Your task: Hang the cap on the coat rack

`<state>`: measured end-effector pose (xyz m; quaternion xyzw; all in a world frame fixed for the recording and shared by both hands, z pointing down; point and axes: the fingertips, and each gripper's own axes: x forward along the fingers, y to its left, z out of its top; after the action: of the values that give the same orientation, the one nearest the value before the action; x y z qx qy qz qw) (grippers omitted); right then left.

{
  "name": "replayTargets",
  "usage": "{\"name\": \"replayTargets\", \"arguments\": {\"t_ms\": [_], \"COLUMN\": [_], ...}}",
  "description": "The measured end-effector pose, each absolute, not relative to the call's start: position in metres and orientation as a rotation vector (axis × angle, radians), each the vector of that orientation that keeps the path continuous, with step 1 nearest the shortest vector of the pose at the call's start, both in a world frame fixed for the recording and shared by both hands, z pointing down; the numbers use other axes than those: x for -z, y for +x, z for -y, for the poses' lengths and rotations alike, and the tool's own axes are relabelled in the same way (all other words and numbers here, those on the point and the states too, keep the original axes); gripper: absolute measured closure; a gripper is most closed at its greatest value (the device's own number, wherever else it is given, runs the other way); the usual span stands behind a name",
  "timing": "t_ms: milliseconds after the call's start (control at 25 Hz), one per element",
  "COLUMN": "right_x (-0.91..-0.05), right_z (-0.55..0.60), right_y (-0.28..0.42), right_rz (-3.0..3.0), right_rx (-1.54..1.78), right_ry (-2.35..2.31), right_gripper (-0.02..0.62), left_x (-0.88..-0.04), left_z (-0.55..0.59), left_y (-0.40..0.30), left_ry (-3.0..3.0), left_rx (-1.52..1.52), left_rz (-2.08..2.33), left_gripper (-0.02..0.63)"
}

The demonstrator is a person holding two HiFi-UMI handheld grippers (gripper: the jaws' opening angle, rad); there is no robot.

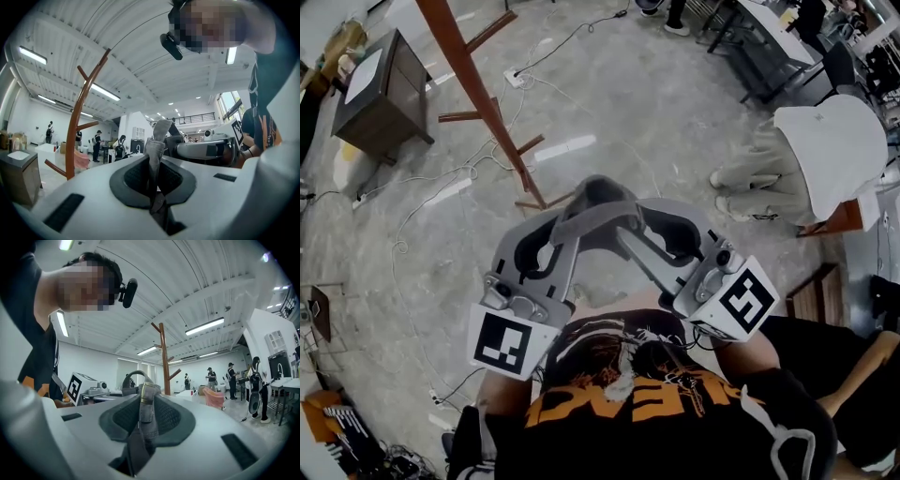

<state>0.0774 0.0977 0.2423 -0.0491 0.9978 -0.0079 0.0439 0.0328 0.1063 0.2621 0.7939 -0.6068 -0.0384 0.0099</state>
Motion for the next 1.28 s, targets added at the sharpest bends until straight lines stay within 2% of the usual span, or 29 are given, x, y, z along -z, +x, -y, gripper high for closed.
{"name": "replayTargets", "arguments": {"t_ms": [840,1280], "right_x": [-0.251,-0.255], "right_z": [0.028,0.044], "right_y": [0.098,0.035], "right_rz": [-2.994,-2.988], "right_rx": [0.095,0.026], "right_ry": [0.537,0.671], "right_gripper": [0.503,0.503], "left_x": [-0.272,-0.279], "left_z": [-0.004,0.013], "left_y": [0.061,-0.004], "left_ry": [1.931,1.843], "left_rx": [0.061,0.138], "left_rz": [2.449,2.541], "left_gripper": [0.577,0.577]}}
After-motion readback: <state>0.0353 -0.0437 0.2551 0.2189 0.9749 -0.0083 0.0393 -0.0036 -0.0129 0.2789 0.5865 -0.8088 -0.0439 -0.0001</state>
